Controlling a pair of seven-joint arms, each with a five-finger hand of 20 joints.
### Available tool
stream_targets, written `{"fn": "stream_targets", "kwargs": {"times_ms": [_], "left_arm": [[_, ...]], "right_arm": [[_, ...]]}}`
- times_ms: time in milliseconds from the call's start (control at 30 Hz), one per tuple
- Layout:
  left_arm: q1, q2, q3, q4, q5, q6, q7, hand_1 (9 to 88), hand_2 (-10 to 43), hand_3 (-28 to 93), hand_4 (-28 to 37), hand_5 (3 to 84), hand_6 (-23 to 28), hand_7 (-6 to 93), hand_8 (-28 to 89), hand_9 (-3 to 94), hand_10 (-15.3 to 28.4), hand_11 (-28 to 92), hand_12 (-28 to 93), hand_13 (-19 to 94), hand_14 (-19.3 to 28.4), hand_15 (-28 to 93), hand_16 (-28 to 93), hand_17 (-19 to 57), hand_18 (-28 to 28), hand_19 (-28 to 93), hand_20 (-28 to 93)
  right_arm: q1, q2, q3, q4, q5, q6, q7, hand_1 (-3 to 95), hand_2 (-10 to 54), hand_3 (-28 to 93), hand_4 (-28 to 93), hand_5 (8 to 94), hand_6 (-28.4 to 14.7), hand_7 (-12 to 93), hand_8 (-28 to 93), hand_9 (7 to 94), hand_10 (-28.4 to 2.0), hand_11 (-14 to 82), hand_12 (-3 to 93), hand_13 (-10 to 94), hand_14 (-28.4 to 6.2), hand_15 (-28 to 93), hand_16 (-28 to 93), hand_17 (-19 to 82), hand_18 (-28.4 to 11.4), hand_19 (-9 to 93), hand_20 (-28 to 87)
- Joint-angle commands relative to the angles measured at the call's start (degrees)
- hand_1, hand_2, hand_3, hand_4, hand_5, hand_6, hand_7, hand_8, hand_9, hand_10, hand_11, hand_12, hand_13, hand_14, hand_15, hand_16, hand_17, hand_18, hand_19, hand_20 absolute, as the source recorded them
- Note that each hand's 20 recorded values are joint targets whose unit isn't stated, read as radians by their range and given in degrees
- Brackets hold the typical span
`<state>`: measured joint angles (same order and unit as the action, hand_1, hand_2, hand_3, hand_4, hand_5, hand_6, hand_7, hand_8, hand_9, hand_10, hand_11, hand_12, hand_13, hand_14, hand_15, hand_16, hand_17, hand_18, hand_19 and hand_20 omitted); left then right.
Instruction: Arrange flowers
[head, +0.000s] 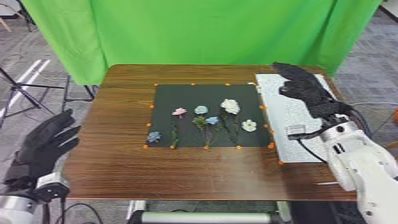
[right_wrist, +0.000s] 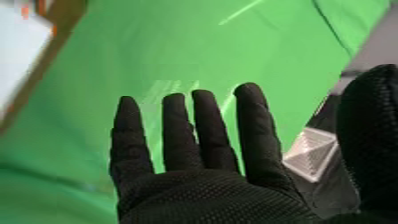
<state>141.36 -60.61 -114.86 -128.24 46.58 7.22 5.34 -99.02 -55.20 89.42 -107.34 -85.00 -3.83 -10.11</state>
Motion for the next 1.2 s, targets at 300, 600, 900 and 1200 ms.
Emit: {"fn": "stream_targets", "kwargs": {"times_ms": [300, 600, 900, 1200], "left_arm": [[-5.3, -3.19, 3.11, -0.65, 0.13, -1.83, 2.70, 22.4, -4.8, 66, -28.3, 19.8, 0.0, 18.2, -10, 13.9, 7.6, 8, 20, 10, 11.7, 7, 8, -14.5, 21.5, 35, 6], [-8.5, -4.28, 6.11, 1.05, 0.32, -2.44, 2.80, 21.6, -4.9, 68, -28.3, 20.0, 0.3, 19.1, -10, 14.5, 7.8, 8, 23, 11, 11.2, 7, 10, -15.2, 21.1, 34, 6], [-11.3, -3.82, 7.24, 2.38, 0.35, -3.46, 1.95, 21.8, -4.6, 68, -28.3, 19.6, 0.3, 19.4, -10, 14.4, 7.8, 8, 23, 11, 11.3, 7, 10, -15.2, 21.4, 34, 6], [-11.5, -4.71, 8.62, 2.87, 0.74, -3.43, 1.25, 22.1, -4.6, 68, -28.3, 19.1, 0.4, 19.3, -10, 13.9, 7.6, 7, 23, 11, 11.4, 7, 10, -15.3, 21.9, 35, 6]], "right_arm": [[-15.0, -17.6, 9.7, -6.7, 31.0, -10.1, 6.1, 9.5, -4.5, 79, -26, 23.9, -1.9, 6, -7, 23.8, -10.7, -1.7, 22.3, 16, -12.7, -9, 34, -3, -19.2, 24, 16], [-16.3, -17.4, 8.5, -7.6, 31.0, -6.3, 6.4, 11.8, -4.9, 80, -25, 29.2, -3.0, 12, -7, 29.6, -12.1, 1.5, 24.8, 21, -11.5, -2, 38, -2, -19.4, 30, 20], [-17.3, -17.4, 8.9, -7.9, 29.7, -7.1, 6.9, 12.1, -4.5, 81, -24, 25.7, -2.4, 8, -7, 26.1, -11.6, -0.6, 24.1, 17, -12.0, -5, 36, -3, -18.8, 27, 17], [-17.2, -16.7, 7.4, -8.5, 30.5, -3.8, 4.9, 12.4, -4.7, 82, -24, 26.2, -2.1, 9, -7, 26.4, -10.6, -0.3, 23.9, 17, -10.8, -6, 36, -3, -18.1, 26, 17]]}}
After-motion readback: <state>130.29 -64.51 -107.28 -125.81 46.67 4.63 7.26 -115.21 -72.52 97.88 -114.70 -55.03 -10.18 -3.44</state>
